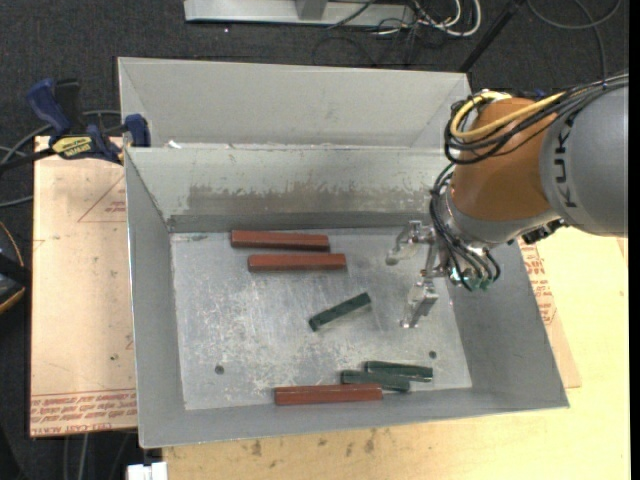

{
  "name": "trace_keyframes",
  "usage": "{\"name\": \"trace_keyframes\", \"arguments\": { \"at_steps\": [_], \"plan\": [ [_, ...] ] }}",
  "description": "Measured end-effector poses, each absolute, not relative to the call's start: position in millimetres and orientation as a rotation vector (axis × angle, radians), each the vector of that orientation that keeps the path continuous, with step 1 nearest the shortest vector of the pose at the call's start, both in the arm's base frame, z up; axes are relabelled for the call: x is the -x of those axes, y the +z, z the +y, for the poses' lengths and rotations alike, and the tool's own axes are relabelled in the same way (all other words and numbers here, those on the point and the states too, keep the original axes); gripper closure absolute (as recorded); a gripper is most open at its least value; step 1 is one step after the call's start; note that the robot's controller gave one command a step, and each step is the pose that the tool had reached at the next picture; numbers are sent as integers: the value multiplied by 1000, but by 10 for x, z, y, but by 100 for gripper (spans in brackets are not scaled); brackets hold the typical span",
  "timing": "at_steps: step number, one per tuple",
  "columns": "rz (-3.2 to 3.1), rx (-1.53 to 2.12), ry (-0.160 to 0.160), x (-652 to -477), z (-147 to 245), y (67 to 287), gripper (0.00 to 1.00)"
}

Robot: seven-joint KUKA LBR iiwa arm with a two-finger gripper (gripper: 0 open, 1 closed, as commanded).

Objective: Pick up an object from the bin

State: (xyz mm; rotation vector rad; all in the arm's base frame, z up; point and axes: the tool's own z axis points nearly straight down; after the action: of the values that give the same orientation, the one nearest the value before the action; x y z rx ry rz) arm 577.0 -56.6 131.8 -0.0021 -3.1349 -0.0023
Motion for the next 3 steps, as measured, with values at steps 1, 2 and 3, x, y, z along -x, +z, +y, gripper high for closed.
{"name": "trace_keyframes", "arguments": {
  "at_steps": [1,2,3],
  "plan": [
    [-3142,0,-1,-5790,-565,1354,0],
    [-3147,-249,1,-5986,-265,783,100],
    [-3143,-250,1,-5970,-266,760,0]
  ]
}}
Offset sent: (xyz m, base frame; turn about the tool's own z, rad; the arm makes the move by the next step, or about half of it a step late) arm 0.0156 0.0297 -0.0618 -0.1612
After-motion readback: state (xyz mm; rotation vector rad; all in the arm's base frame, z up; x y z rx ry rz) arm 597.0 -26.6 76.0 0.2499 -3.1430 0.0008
